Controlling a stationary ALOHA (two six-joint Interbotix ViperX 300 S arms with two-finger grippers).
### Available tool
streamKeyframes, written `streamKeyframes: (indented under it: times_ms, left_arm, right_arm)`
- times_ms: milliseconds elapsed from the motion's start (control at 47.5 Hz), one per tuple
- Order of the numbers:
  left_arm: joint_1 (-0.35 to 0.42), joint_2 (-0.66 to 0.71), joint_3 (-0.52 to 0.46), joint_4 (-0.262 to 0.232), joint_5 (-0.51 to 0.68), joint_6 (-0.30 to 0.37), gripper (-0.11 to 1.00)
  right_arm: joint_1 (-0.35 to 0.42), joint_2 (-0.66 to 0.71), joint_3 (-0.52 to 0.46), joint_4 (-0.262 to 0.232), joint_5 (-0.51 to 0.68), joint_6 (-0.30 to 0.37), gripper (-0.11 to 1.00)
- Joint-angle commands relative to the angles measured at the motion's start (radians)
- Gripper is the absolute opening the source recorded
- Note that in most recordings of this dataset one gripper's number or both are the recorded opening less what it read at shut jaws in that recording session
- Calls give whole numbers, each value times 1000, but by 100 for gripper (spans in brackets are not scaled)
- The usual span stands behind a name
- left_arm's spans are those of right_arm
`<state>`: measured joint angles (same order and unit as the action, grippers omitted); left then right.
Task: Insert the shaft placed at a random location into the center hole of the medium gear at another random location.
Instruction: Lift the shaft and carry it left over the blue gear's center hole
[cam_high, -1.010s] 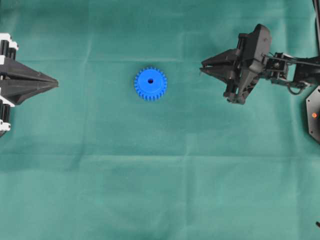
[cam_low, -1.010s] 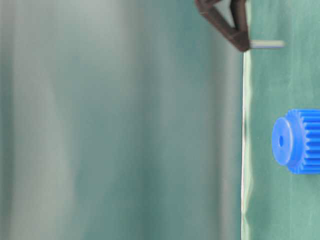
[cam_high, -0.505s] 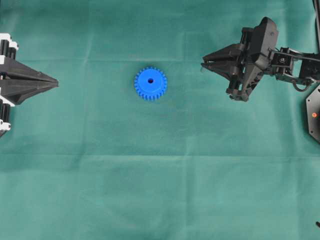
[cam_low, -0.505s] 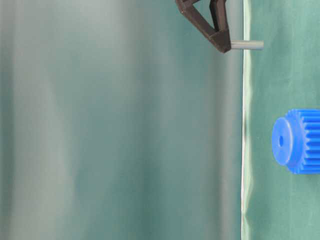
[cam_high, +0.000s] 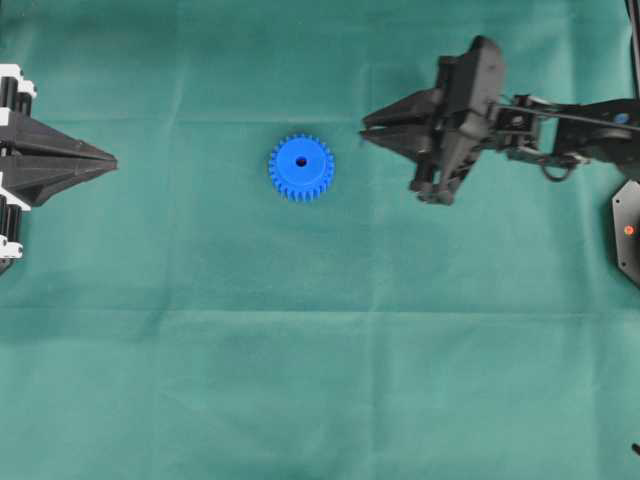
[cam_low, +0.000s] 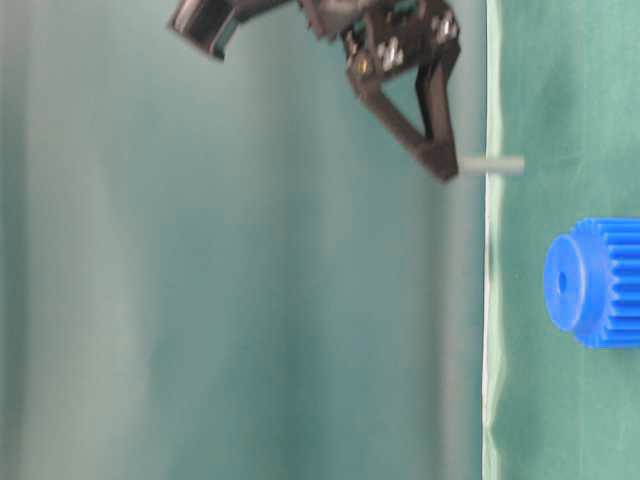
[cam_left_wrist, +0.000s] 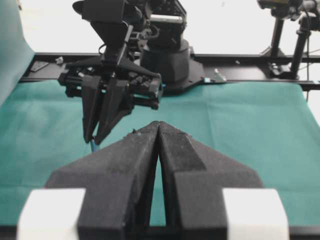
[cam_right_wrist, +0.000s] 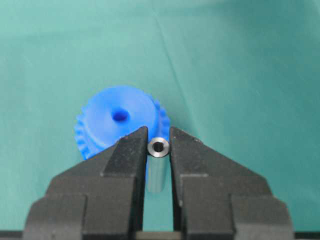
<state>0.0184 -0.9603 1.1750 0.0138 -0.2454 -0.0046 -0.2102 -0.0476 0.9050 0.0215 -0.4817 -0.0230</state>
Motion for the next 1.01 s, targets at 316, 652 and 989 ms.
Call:
streamKeyframes:
  times_ms: [316,652,989]
  left_arm:
    - [3,9,-18,2,6,-2,0]
    - [3,9,-18,2,8,-2,0]
    - [3,9,-15,2,6,-2,0]
  right_arm:
    - [40,100,-195,-2,52,-15,13]
    - [44,135,-239,-3,63,-17,13]
    - [44,166,-241,-3,49,-17,13]
